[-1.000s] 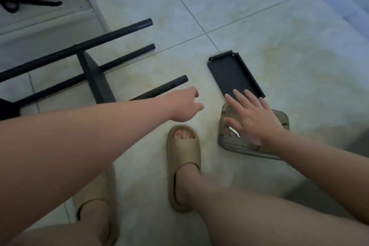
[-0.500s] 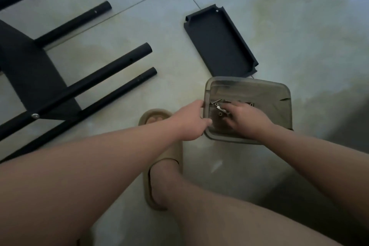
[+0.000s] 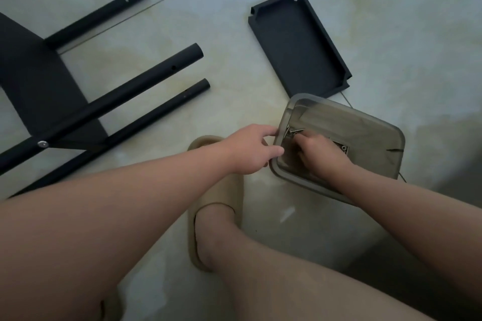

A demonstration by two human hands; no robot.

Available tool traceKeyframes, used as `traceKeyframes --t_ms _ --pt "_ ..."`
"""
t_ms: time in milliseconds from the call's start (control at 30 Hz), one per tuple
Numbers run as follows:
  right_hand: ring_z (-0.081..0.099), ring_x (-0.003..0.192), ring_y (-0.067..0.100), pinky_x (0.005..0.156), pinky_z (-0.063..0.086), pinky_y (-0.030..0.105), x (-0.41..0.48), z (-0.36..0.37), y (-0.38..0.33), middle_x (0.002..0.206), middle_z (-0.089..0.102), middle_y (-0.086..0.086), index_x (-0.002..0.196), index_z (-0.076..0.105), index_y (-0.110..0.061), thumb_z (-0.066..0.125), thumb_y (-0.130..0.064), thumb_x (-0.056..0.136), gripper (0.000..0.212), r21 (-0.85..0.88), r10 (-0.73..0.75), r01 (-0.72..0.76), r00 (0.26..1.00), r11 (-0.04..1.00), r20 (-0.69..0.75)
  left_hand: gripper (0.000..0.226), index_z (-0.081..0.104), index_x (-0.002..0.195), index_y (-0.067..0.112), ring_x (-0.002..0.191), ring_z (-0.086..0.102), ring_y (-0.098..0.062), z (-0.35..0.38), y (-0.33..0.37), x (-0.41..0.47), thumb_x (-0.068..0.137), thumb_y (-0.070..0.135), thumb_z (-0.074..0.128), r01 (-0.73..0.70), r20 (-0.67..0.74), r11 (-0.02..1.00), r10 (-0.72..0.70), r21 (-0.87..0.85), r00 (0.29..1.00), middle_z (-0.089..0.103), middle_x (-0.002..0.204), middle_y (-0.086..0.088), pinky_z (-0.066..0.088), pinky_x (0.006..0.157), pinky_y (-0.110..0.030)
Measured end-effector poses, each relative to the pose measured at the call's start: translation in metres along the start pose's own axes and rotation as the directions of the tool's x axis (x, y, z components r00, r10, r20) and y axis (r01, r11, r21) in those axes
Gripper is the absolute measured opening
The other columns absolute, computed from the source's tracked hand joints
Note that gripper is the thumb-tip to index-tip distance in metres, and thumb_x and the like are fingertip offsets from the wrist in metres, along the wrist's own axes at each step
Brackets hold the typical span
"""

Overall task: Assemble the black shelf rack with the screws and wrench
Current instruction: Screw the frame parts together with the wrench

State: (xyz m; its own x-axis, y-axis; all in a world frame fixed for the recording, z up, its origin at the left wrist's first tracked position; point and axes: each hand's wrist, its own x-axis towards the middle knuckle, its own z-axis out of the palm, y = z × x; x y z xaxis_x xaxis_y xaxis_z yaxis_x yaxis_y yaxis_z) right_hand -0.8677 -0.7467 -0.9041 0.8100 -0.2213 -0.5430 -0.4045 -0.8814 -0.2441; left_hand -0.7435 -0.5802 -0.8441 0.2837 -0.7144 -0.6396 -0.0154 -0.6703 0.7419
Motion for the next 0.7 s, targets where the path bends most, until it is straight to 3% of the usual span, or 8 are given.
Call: traceKeyframes --t_ms 67,200,400,567,700 --pt "0.06 0.105 0.042 0.083 0.049 0.046 -0.001 -0.003 0.0 0.119 0.058 0.019 0.111 0.06 -0.003 0.049 -0.007 0.097 0.018 -0.008 0.007 -0.007 1.0 1.0 0.015 0.022 0.059 0.118 0.034 0.086 0.07 -0.028 0.001 -0.001 0.0 0.098 0.026 0.062 0.015 -0.005 1.0 -0.015 0.0 1.0 0.074 0.096 -0.015 0.05 0.069 -0.023" --pt "0.061 0.099 0.039 0.083 0.051 0.046 -0.012 -0.024 0.001 0.109 0.062 0.015 0.105 0.062 -0.006 0.059 -0.018 0.097 0.015 0.013 0.012 -0.012 0.999 1.0 -0.033 0.049 0.048 0.143 0.022 0.085 0.065 -0.013 -0.002 0.0 -0.007 0.099 0.042 0.054 0.066 -0.097 0.997 -0.062 0.043 0.993 0.068 0.104 0.001 0.044 0.078 -0.027" --pt "0.061 0.081 0.03 0.072 0.052 0.042 -0.037 -0.083 -0.028 0.091 0.06 0.002 0.096 0.067 -0.007 0.07 -0.013 0.091 0.008 0.04 -0.189 0.21 0.935 0.977 -0.3 0.034 0.059 0.119 0.017 0.087 0.071 -0.025 -0.044 0.01 -0.041 0.103 0.041 0.041 0.168 -0.157 0.985 -0.17 -0.023 0.973 0.068 0.102 -0.001 0.051 0.065 -0.031" --pt "0.062 0.076 0.024 0.073 0.055 0.041 -0.046 -0.138 -0.096 0.09 0.061 0.001 0.099 0.071 -0.003 0.071 -0.002 0.088 0.01 0.061 -0.307 0.377 0.829 0.924 -0.468 0.032 0.063 0.109 0.018 0.079 0.068 -0.016 -0.106 0.029 -0.08 0.102 0.039 0.039 0.103 -0.317 0.993 -0.117 -0.062 0.941 0.069 0.1 -0.001 0.047 0.064 -0.029" --pt "0.06 0.072 0.018 0.074 0.049 0.024 -0.045 -0.176 -0.171 0.088 0.063 0.004 0.099 0.073 -0.003 0.071 0.003 0.086 0.014 0.049 -0.379 0.473 0.759 0.88 -0.529 0.034 0.064 0.106 0.015 0.068 0.068 -0.016 -0.148 0.031 -0.121 0.102 0.039 0.04 0.091 -0.362 0.969 -0.172 -0.231 0.916 0.072 0.095 -0.003 0.052 0.067 -0.028"
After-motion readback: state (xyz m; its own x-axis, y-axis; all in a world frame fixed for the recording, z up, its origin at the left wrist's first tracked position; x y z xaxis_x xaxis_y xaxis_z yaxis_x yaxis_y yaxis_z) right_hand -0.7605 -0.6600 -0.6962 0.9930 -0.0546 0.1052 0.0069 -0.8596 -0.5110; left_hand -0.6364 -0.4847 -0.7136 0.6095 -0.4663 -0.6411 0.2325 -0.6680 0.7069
